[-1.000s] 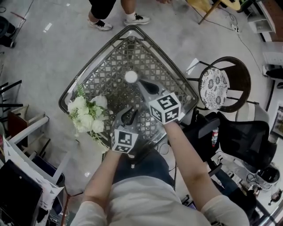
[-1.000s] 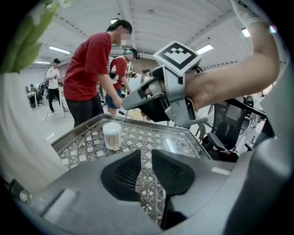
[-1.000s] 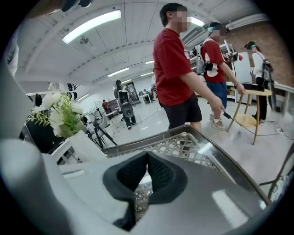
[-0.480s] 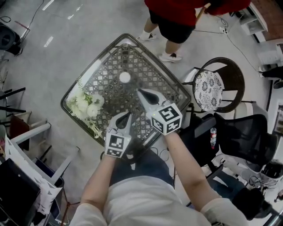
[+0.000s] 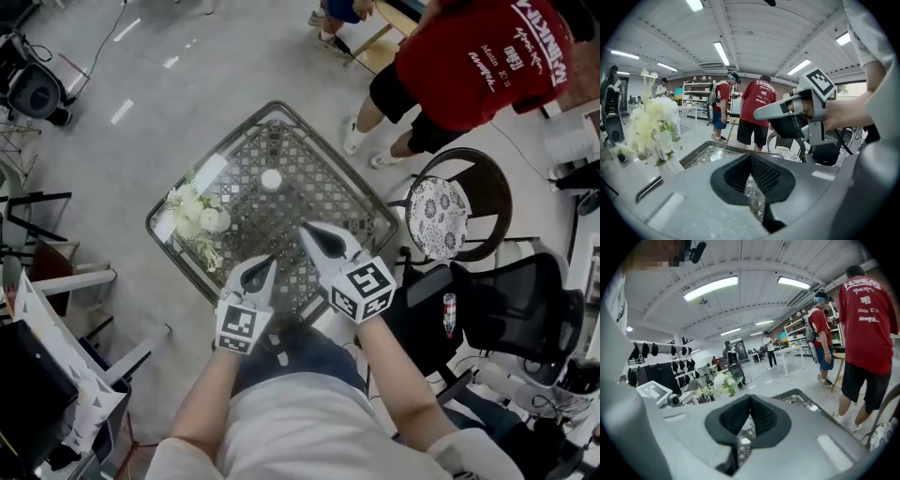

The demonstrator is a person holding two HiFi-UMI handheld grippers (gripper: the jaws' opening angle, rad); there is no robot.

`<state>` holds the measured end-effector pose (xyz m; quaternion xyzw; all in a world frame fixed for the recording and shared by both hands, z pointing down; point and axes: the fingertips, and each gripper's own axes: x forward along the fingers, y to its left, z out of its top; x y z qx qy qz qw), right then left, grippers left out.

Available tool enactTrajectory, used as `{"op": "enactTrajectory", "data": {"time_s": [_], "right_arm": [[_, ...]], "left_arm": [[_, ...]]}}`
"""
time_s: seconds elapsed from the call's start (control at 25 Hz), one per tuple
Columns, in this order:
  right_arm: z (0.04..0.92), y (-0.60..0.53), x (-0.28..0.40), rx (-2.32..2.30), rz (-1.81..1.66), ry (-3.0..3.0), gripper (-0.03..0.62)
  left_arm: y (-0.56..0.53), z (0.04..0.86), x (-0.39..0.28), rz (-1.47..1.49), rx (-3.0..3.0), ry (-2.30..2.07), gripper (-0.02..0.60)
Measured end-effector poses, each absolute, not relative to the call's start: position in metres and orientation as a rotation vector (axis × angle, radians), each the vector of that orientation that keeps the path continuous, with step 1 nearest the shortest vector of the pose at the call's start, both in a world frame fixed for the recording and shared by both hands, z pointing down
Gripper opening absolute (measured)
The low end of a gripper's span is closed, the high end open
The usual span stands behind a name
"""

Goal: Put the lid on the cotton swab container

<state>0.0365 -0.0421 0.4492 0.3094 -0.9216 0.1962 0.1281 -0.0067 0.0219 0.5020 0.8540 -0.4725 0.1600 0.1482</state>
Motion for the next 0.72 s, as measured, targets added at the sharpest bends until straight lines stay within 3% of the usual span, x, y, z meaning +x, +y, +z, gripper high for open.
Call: {"op": "enactTrajectory", "data": {"time_s": [0.72], "right_arm": [[0.310, 0.053, 0.039, 0.744, 0.358, -2.911, 0.003]], "left_arm": [[0.083, 0.335, -0.044, 0.259, 2.543, -1.606, 0.008]]}}
